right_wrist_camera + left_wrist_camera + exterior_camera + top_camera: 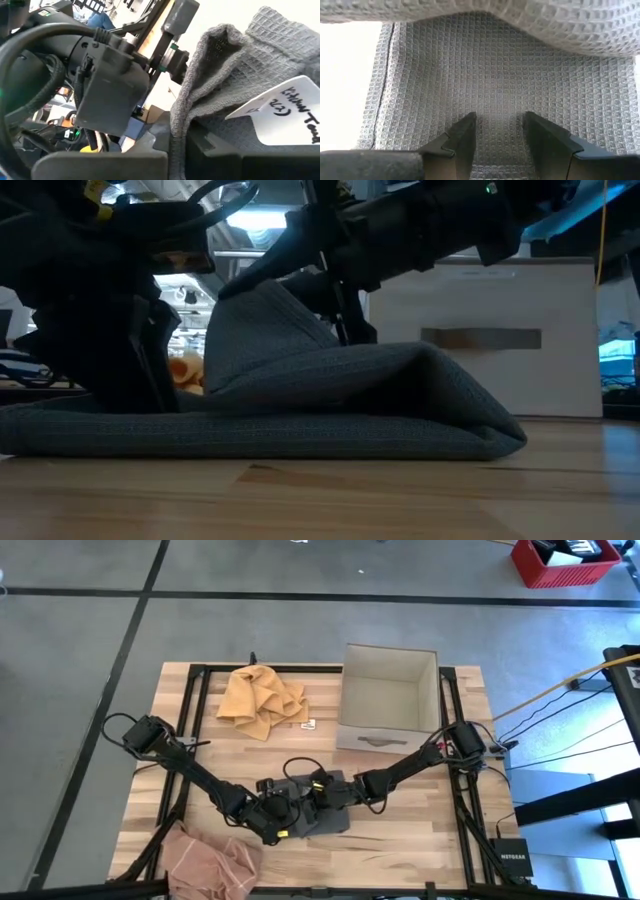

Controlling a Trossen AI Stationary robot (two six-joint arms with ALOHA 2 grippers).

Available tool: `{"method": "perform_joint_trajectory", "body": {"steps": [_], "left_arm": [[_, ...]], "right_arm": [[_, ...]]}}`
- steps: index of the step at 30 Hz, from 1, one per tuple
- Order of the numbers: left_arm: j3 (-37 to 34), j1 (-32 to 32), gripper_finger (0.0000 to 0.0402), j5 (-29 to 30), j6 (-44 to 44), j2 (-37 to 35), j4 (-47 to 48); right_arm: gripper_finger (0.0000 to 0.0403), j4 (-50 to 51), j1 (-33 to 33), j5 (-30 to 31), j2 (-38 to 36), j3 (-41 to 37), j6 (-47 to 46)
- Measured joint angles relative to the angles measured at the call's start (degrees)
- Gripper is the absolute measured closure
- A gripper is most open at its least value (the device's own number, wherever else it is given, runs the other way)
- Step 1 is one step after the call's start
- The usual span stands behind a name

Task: Fold towel
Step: Fold the gray towel

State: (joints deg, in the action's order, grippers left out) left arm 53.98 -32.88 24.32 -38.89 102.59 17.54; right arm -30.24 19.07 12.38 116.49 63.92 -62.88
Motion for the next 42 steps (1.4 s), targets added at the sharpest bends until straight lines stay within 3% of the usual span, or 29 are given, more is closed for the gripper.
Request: {"method": "perform_joint_trajectory", "body": {"steps": [5,11,17,25,29,34,42], "left_arm": [[1.1,0.0,0.0243,-1.0,0.2,-0.4,2.2],[7.7,-0.5,0.0243,-4.3,-1.6,-2.0,16.7],[13.6,-1.7,0.0243,-6.5,-5.3,-5.6,28.0],[16.5,-2.1,0.0243,-1.8,-2.3,-9.6,21.4],[16.5,-1.2,0.0243,0.0,3.6,-9.2,16.6],[14.0,-1.0,0.0243,1.8,4.8,-6.7,10.6],[7.9,-0.4,0.0243,2.5,3.3,-0.9,5.3]], "right_arm": [[0.0306,0.2,0.0,0.0,0.0,0.0,-1.9],[0.0251,0.0,0.0,-0.4,0.0,0.0,-3.3],[0.0236,-0.4,0.0,0.3,0.0,0.0,-7.3],[0.0235,-3.9,0.1,4.8,0.0,0.0,-11.0],[0.0235,-4.1,0.3,-1.0,-0.1,0.0,-6.5],[0.0235,0.1,0.0,-7.6,-1.2,-0.3,2.6],[0.0235,13.4,4.4,-3.0,-6.1,0.0,27.8]]}}
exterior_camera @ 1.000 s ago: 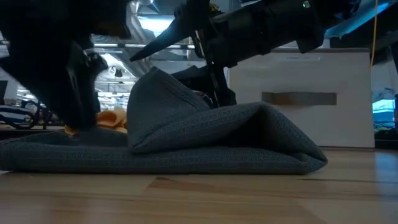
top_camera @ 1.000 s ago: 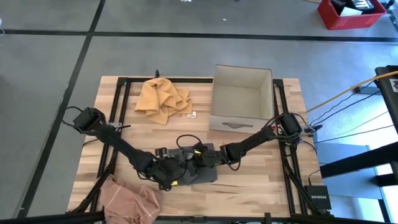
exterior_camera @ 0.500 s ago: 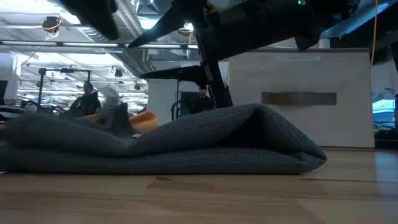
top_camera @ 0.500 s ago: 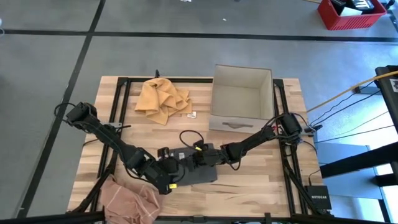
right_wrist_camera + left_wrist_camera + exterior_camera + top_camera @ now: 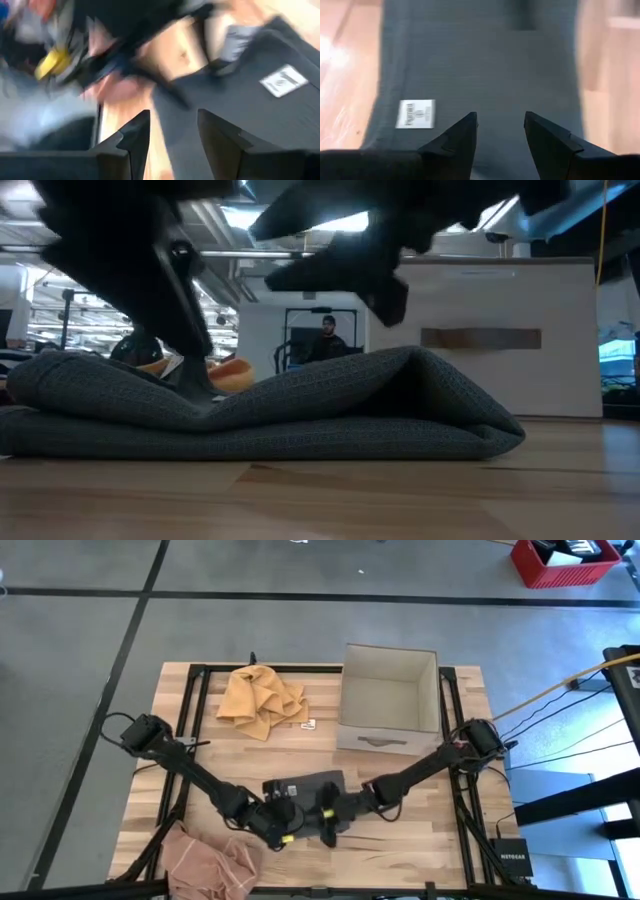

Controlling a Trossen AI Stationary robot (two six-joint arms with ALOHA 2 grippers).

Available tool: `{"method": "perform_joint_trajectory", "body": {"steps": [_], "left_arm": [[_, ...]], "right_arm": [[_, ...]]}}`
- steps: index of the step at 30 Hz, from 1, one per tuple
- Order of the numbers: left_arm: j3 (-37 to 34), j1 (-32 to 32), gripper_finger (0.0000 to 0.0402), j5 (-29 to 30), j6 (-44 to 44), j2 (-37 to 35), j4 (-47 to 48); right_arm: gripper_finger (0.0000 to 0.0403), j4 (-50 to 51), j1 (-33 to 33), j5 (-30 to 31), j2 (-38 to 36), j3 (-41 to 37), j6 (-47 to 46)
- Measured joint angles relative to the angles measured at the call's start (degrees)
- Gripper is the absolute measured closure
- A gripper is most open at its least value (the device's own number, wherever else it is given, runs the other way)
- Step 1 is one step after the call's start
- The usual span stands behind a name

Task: Fold towel
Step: Fold the gray towel

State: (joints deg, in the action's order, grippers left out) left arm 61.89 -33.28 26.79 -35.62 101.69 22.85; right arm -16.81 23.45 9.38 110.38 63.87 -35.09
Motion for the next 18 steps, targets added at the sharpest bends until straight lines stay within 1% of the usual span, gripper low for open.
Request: {"method": "perform_joint_trajectory", "body": {"steps": [1,5,7,10,12,15,17,18], "left_arm": [[-0.5,0.4,0.0243,0.1,-0.6,0.5,0.0],[-2.7,1.5,0.0243,-2.7,-3.4,3.9,0.8],[-3.2,1.5,0.0243,-5.2,-5.3,4.2,1.3],[-3.1,0.9,0.0243,-5.4,-7.6,4.7,2.6],[-3.1,0.3,0.0243,-5.0,-7.6,4.8,2.6],[-3.2,-0.3,0.0243,-4.0,-7.8,4.8,2.6],[-3.2,-0.5,0.0243,-3.6,-7.7,4.8,2.6],[-3.2,-0.5,0.0243,-3.5,-7.7,4.8,2.7]], "right_arm": [[0.0235,1.8,0.2,-0.1,0.2,-0.1,3.3],[0.0235,6.0,0.9,0.1,1.3,-0.3,4.4],[0.0235,8.1,1.4,-1.5,1.2,0.0,6.4],[0.0235,16.4,1.6,-2.9,1.4,-0.2,10.2],[0.0235,20.2,1.5,-1.5,1.5,-0.3,11.8],[0.0235,22.8,1.4,3.3,2.1,-0.2,12.9],[0.0235,22.2,1.4,3.9,2.3,-0.2,12.9],[0.0235,21.8,1.4,3.1,2.3,-0.1,13.0]]}}
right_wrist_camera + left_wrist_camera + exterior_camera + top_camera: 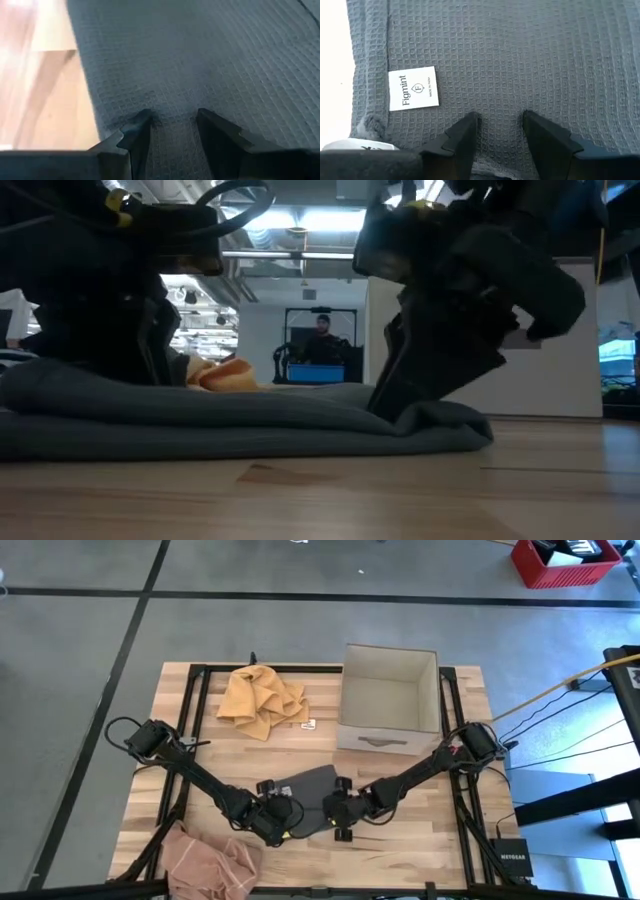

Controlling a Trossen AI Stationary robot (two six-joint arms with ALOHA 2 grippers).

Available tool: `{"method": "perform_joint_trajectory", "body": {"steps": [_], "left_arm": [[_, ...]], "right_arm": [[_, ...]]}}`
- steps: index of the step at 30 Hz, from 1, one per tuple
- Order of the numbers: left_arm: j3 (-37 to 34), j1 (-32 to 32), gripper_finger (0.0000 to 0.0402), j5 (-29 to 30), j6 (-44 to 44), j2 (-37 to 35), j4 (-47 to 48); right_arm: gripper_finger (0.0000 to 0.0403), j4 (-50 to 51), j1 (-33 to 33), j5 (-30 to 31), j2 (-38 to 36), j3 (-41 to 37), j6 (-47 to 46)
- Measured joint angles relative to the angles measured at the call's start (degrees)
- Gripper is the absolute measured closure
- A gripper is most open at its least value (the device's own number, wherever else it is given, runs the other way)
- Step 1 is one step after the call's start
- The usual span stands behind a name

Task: Fold towel
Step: Fold the gray towel

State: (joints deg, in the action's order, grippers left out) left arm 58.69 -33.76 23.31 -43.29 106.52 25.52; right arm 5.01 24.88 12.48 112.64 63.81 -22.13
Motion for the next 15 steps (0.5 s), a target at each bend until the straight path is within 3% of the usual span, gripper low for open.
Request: {"method": "perform_joint_trajectory", "body": {"steps": [5,10,15], "left_arm": [[1.4,0.2,0.0243,-0.6,1.7,-0.5,1.3],[4.5,0.1,0.0243,-1.2,5.4,-3.1,1.6],[4.6,-0.6,0.0243,9.6,5.9,-5.0,7.4]], "right_arm": [[0.0235,-0.4,0.5,-4.6,-1.0,3.7,1.6],[0.0235,0.5,1.2,-2.3,-1.1,4.8,3.1],[0.0235,2.2,1.0,-0.9,-0.3,4.1,-1.0]]}}
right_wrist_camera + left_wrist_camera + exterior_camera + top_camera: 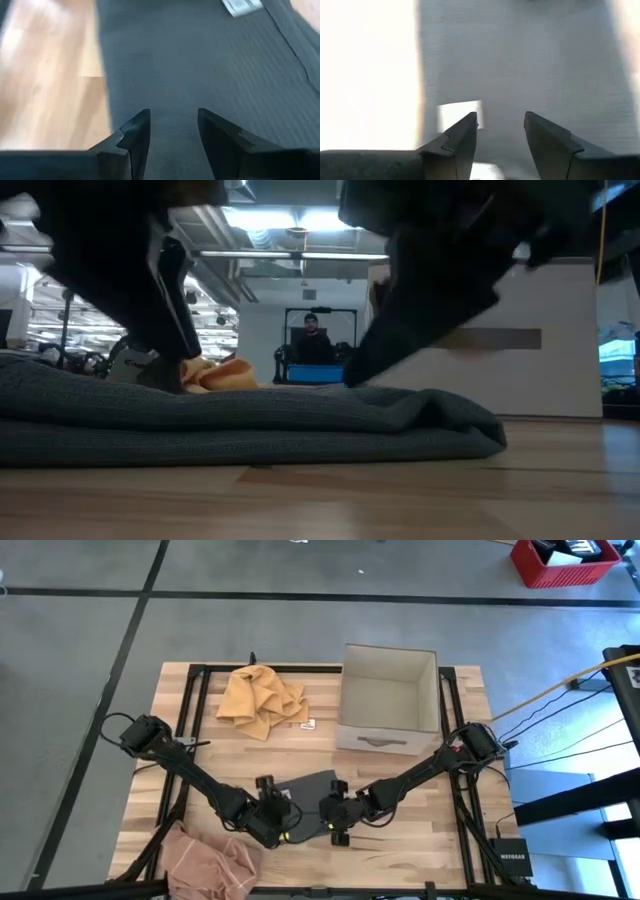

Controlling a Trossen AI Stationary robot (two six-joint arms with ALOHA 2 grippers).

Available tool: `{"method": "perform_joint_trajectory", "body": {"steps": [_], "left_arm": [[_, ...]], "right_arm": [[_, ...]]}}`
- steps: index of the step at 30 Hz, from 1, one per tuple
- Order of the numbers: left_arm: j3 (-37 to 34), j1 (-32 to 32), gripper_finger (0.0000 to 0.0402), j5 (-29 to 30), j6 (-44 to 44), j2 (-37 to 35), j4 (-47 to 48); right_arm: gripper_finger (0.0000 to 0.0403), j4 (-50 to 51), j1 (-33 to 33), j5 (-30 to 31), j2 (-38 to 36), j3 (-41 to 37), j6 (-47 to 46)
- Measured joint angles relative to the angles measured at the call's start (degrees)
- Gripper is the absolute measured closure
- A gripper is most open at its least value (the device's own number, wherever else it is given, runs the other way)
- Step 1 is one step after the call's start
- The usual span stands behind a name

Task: Fold towel
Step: Fold the gray towel

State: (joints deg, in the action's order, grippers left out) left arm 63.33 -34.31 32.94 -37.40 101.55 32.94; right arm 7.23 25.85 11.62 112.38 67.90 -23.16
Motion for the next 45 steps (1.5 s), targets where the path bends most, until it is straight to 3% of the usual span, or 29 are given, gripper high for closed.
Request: {"method": "perform_joint_trajectory", "body": {"steps": [3,6,14,21,29,35,39,45], "left_arm": [[-0.7,0.8,0.0243,3.1,-3.0,0.2,4.5],[-3.4,2.3,0.0243,0.1,-5.5,0.9,3.7],[-10.1,4.2,0.0243,-10.1,-2.0,1.6,-11.8],[-6.6,3.7,0.0243,-12.8,-1.2,-0.2,-12.6],[-0.9,1.7,0.0243,-11.2,3.6,-3.7,-13.1],[-0.9,0.4,0.0243,-8.4,3.4,-3.3,-11.7],[-0.9,0.4,0.0243,-8.0,1.5,-3.3,-11.4],[-0.9,0.4,0.0243,-7.9,0.9,-3.3,-11.3]], "right_arm": [[0.0235,-1.4,0.1,-0.1,1.2,-0.3,-7.6],[0.0235,-1.3,0.1,-1.7,2.1,-0.3,-12.6],[0.0235,0.9,0.0,3.0,1.9,-0.2,-10.4],[0.0235,17.6,0.7,-2.3,0.2,0.1,-10.0],[0.0235,41.7,1.6,-4.2,-7.8,1.6,-9.8],[0.0235,31.2,1.6,7.1,-9.0,1.8,-27.9],[0.0235,23.5,2.2,7.7,-6.2,1.6,-37.5],[0.0235,19.4,2.3,5.2,-0.9,1.7,-37.9]]}}
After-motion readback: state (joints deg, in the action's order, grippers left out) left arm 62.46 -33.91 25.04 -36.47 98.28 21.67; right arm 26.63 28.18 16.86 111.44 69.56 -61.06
